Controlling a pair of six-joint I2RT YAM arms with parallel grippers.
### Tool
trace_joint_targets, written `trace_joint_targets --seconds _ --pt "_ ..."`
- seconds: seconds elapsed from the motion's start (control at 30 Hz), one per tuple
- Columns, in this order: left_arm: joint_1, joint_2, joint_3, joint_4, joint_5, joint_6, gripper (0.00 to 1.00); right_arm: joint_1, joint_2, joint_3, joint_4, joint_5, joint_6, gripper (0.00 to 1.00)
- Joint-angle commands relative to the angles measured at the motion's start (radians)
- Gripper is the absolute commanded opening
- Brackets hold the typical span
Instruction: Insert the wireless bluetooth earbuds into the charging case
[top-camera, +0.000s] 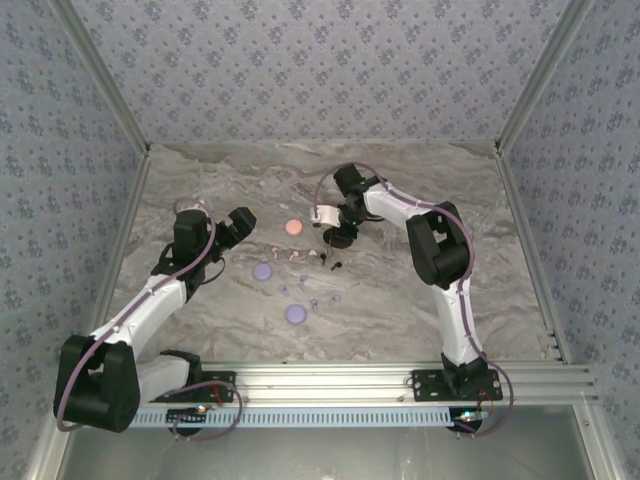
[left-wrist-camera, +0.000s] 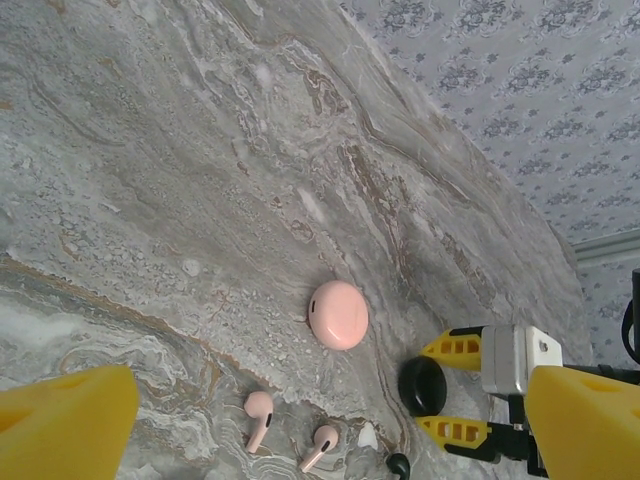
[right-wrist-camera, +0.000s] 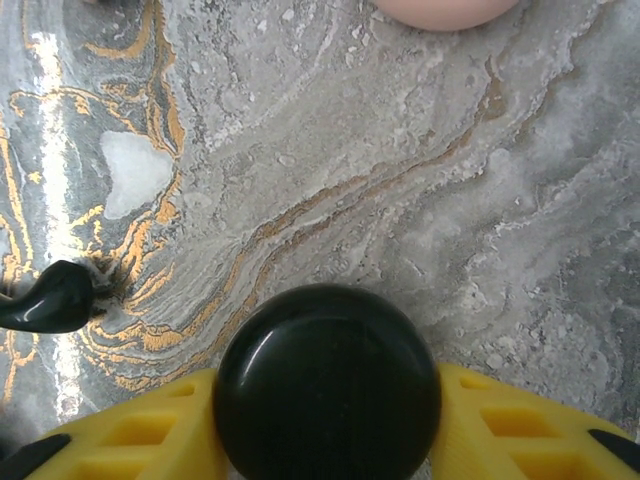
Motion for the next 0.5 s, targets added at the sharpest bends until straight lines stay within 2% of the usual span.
trace_joint_targets --seconds 0.0,0.23,0.47 --pt "-0.008 0.004 0.024 0.006 0.003 0.011 0.99 -0.008 -0.054 -0.010 0.003 0.013 -0.014 0.44" --pt "-0.034 0.018 0.066 0.052 0.122 0.031 0.94 -0.025 -0.262 -0.135 0.130 -0.004 0.066 0.42" --pt "-0.172 0.095 0.217 0.054 0.316 0.099 0.91 -0.023 -0.552 -0.356 0.298 -0.013 0.179 0.42"
